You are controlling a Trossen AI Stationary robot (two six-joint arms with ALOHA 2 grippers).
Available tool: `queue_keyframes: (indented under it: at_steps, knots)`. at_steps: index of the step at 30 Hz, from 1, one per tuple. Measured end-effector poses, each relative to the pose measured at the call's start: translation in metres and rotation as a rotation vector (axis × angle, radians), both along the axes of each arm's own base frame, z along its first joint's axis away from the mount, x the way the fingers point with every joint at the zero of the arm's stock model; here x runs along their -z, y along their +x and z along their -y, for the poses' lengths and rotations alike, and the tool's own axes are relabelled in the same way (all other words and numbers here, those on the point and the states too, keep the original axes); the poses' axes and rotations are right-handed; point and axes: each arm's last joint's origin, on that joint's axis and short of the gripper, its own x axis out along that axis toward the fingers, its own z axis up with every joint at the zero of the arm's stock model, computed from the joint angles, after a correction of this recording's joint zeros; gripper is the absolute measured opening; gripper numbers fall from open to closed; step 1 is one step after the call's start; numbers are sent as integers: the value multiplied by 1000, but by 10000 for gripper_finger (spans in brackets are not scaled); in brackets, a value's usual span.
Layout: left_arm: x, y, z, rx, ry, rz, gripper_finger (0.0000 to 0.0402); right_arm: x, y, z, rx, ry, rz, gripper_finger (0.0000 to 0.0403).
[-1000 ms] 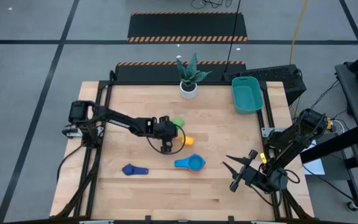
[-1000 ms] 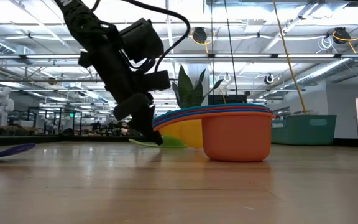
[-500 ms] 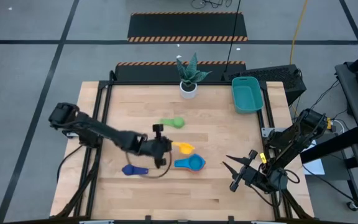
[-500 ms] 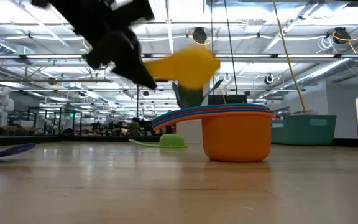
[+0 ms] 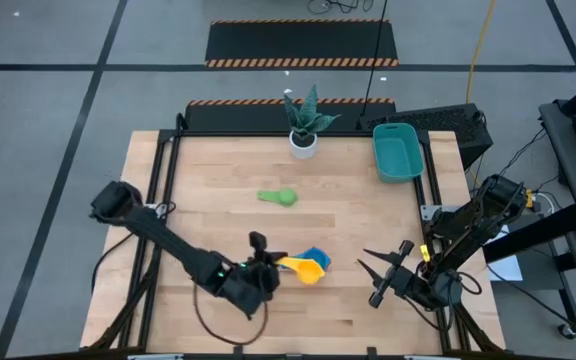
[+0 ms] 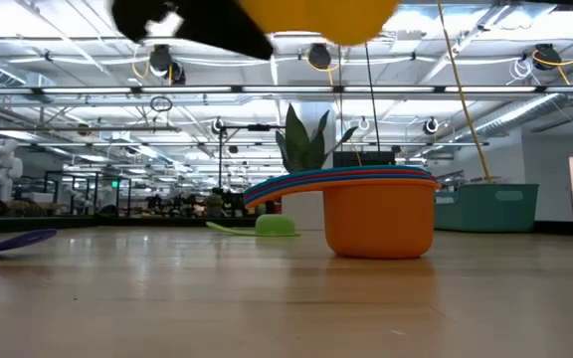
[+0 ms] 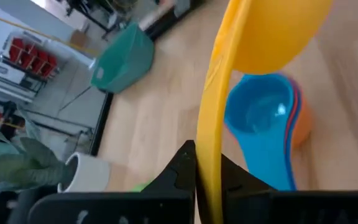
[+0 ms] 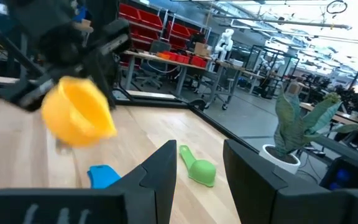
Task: Nest measuring cups in basket
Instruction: Stack the yellow measuring cup on top of the light blue measuring cup
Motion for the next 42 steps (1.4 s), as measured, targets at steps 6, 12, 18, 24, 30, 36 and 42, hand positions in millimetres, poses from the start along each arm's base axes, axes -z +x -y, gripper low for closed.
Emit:
queue_keyframes:
  at_steps: [6, 12, 18, 24, 30, 36, 42]
  knots:
    - [21, 28, 6, -48, 132, -115, 5, -1, -3, -2, -14, -20, -13, 125]
    - [25, 42, 7, -101, 173, -198, 5, -2, -6, -4, -23, -34, -22, 125]
    - [29, 40, -4, -138, 201, -271, 5, -2, -6, -4, -23, -37, -24, 125]
    - [36, 43, -19, -152, 196, -321, 5, -2, -6, -4, -24, -36, -23, 125]
    - [38, 46, -26, -167, 162, -325, 17, -2, -6, -4, -23, -37, -23, 125]
    - [39, 46, -26, -129, 101, -365, 67, -3, -6, -4, -23, -38, -24, 125]
    - [41, 46, -25, -122, 51, -373, 118, -3, -6, -4, -23, -41, -26, 125]
